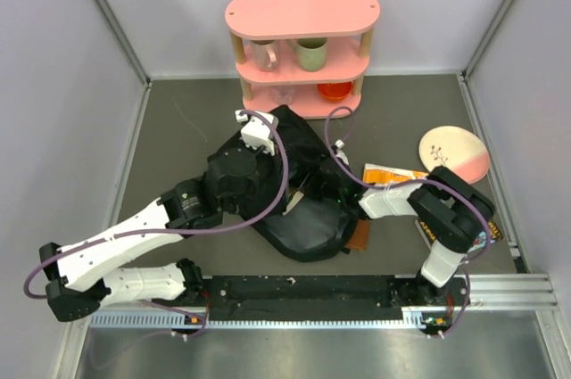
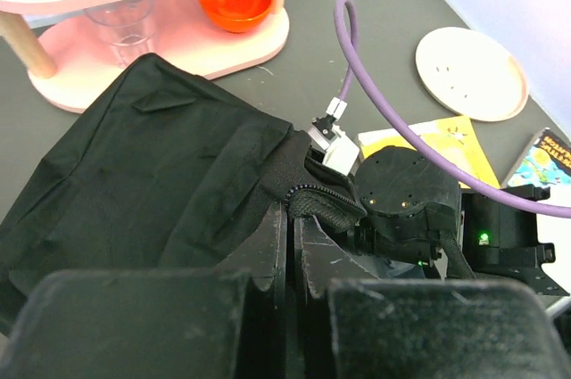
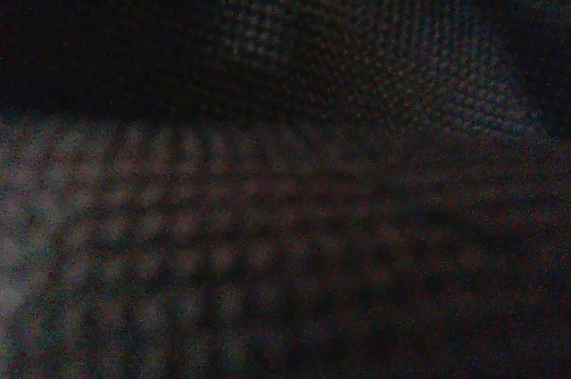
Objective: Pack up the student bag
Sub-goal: Place the book in the student bag.
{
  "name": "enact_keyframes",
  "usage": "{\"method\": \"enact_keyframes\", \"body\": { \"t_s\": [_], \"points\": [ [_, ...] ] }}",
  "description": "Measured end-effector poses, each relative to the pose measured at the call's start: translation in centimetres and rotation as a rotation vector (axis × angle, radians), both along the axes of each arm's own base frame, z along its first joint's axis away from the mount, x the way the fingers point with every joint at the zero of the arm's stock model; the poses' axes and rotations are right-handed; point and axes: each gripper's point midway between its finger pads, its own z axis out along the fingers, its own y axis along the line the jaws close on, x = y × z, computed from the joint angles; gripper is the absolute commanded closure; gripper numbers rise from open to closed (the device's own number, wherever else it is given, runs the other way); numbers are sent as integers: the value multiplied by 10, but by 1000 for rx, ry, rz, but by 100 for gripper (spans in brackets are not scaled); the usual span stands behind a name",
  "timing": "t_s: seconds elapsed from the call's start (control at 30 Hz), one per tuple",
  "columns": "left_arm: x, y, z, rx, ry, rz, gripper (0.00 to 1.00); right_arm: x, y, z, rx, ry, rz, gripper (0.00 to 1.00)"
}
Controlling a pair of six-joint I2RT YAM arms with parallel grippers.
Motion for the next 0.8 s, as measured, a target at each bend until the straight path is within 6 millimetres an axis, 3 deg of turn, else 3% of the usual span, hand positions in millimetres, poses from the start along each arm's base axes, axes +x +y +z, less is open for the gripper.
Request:
{"method": "enact_keyframes", "body": {
  "t_s": [0.13,0.27,0.4,0.5,0.8],
  "points": [
    [3,13,2,22,-18,36,100,10,20,1,16,5,12,85],
    [5,26,3,50,-29,63,100,10,31,0,27,12,9,45],
    [6,33,1,73,-28,80,100,0,28,-11,-7,37,19,25],
    [9,37,2,74,-32,97,100,-4,25,-1,-5,21,36,14],
    [16,45,-2,54,-32,135,100,-40,-18,24,-128,1,96,10]
  ]
}}
